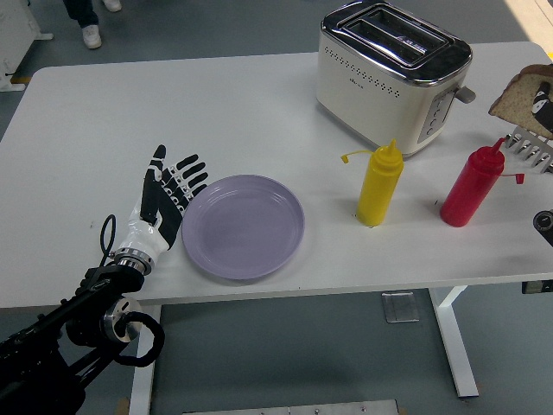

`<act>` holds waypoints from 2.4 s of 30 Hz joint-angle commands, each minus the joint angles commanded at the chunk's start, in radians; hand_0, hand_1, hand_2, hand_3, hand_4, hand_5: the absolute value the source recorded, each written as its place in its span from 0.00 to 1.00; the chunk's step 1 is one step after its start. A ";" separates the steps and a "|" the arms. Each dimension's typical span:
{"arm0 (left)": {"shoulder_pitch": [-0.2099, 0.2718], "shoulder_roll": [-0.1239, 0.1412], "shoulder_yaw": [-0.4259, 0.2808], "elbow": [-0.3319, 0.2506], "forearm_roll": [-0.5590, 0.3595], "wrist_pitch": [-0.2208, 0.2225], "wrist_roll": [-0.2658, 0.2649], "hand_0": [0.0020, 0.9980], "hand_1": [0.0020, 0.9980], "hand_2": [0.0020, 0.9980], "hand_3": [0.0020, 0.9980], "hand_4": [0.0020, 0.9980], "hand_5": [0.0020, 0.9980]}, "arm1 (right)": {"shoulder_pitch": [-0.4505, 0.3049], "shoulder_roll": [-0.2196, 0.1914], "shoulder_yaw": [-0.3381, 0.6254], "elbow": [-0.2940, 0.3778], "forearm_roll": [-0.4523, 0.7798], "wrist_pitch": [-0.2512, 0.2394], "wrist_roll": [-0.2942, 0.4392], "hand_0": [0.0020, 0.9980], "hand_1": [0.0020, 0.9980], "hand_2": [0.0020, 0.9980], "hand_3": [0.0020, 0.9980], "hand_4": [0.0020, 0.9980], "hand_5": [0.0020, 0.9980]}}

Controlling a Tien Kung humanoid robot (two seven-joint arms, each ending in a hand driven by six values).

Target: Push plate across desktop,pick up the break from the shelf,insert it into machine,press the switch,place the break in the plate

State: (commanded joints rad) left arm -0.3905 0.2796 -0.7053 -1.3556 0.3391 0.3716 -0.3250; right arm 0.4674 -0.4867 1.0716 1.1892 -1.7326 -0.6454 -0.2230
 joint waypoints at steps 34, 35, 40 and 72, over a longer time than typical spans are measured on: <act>0.069 0.050 -0.069 -0.109 0.038 0.020 -0.034 0.84 0.77 0.72 0.70 0.78 1.00 | 0.123 -0.117 0.019 0.237 -0.048 0.099 -0.256 0.44 0.49 0.48 0.45 0.15 0.00; 0.077 0.054 -0.084 -0.110 0.046 0.021 -0.038 0.84 0.77 0.72 0.70 0.78 1.00 | 0.135 -0.125 0.016 0.248 -0.043 0.102 -0.272 0.44 0.49 0.48 0.45 0.15 0.00; 0.115 0.076 -0.165 -0.121 0.088 0.021 -0.055 0.84 0.77 0.72 0.70 0.78 1.00 | 0.189 -0.156 -0.003 0.291 -0.023 0.110 -0.338 0.39 0.46 0.48 0.45 0.15 0.00; 0.239 0.113 -0.609 -0.169 -0.315 -0.040 0.094 0.82 0.76 0.71 0.71 0.77 1.00 | 0.537 0.009 -0.205 0.214 0.300 0.056 -0.418 0.33 0.44 0.48 0.47 0.18 0.00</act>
State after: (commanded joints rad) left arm -0.1511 0.3925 -1.3143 -1.5249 0.0241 0.3321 -0.2313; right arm 1.0042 -0.4778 0.8667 1.4031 -1.4327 -0.5893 -0.6414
